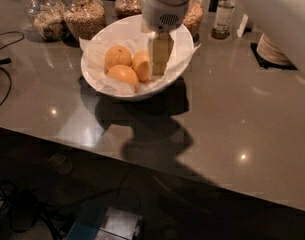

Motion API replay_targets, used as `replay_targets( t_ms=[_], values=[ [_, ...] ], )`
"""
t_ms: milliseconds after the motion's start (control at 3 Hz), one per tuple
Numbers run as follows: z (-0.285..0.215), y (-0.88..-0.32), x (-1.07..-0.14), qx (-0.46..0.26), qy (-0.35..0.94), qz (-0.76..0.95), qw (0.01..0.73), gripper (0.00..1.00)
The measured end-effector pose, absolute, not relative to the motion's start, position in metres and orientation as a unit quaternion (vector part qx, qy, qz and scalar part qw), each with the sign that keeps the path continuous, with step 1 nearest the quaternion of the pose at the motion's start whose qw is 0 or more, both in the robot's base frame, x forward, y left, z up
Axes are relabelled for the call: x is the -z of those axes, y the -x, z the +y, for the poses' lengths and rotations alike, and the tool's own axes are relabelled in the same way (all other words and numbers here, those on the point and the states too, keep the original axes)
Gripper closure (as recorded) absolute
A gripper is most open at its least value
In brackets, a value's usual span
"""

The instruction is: Pick orange from white bowl

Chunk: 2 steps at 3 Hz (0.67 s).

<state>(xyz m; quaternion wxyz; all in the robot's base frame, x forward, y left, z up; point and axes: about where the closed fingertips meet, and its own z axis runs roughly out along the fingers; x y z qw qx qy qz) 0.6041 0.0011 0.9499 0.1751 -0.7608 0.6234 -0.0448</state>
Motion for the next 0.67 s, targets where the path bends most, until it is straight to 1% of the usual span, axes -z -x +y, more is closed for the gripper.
replay_targets(
  t_ms=[333, 667],
  values=[
    [0.0073, -0.6026, -0.9331, 0.049, 0.770, 0.618, 0.153, 0.04],
    [0.0148, -0.6061, -0.9243, 0.054, 0.775, 0.613, 0.142, 0.11]
  ],
)
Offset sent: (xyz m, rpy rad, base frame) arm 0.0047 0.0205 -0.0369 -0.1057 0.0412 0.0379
